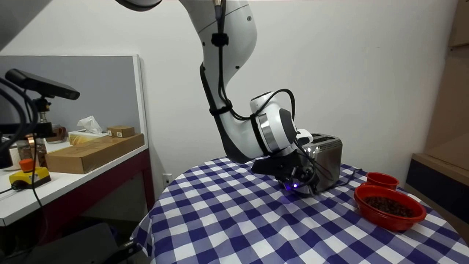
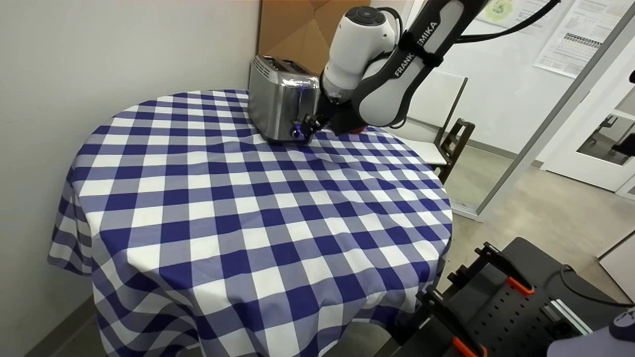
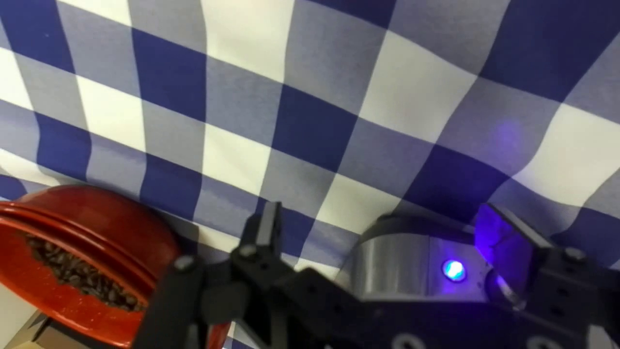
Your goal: Press the button on the toaster
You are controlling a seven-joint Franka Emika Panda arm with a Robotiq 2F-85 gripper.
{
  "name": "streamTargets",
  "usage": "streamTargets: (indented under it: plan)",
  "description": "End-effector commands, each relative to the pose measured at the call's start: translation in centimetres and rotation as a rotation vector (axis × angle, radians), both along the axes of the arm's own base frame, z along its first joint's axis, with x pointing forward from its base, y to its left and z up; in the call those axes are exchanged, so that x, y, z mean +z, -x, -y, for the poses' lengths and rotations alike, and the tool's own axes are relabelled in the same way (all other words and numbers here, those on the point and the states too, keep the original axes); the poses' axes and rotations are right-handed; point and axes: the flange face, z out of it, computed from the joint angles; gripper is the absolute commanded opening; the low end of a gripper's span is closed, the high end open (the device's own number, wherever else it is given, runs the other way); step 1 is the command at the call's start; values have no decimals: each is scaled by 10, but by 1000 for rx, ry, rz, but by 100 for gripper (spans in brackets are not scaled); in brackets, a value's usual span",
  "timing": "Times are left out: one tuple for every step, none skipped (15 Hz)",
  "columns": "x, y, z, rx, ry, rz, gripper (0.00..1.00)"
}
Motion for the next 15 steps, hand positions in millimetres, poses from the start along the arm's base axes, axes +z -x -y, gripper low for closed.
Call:
streamTargets:
  plan:
    - [1,-10,7,-2,8,48,100]
    - [2,-12,9,-3,13,58,100]
    - [2,-13,11,-3,16,68,100]
    - [3,-13,12,0,21,76,100]
    - [2,-13,13,3,21,81,100]
    - [0,-12,14,2,22,84,100]
    - [-3,-10,13,1,18,81,100]
    - [-5,-10,12,1,16,81,100]
    - [-7,-8,10,0,5,72,100]
    - [-9,-7,9,-1,2,69,100]
    - [-10,-7,7,1,-1,67,100]
    - [-10,-7,5,3,-2,67,100]
    - [-9,-8,4,5,-1,73,100]
    - [-8,-9,3,7,1,80,100]
    - [-6,-10,3,11,4,92,100]
